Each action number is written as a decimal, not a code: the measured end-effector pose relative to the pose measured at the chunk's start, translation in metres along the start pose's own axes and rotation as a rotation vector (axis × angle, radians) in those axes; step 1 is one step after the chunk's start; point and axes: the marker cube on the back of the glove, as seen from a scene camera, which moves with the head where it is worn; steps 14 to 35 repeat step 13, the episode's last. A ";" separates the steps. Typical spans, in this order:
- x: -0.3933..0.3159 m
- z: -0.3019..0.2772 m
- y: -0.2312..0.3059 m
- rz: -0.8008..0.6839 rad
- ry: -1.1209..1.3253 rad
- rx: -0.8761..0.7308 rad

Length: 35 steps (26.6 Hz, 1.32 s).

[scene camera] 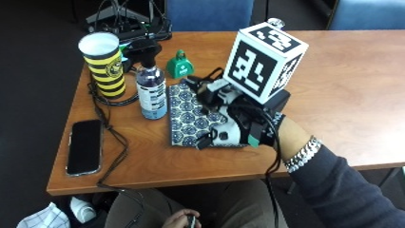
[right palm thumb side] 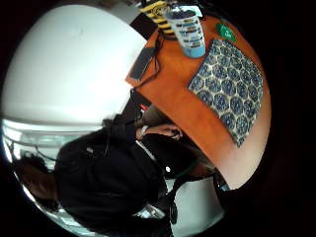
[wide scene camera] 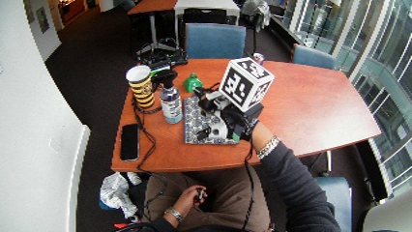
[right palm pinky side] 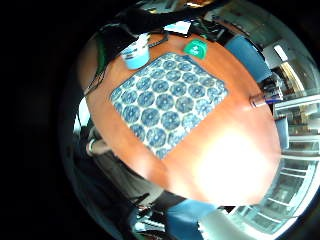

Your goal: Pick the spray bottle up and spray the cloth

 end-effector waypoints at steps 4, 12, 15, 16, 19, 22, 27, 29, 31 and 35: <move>-0.024 0.015 0.029 -0.058 0.013 -0.061; -0.060 0.029 0.068 -0.121 0.080 -0.098; -0.061 0.029 0.068 -0.124 0.082 -0.098; -0.061 0.029 0.068 -0.124 0.082 -0.098; -0.061 0.029 0.068 -0.124 0.082 -0.098; -0.061 0.029 0.068 -0.124 0.082 -0.098; -0.061 0.029 0.068 -0.124 0.082 -0.098; -0.061 0.029 0.068 -0.124 0.082 -0.098; -0.061 0.029 0.068 -0.124 0.082 -0.098; -0.061 0.029 0.068 -0.124 0.082 -0.098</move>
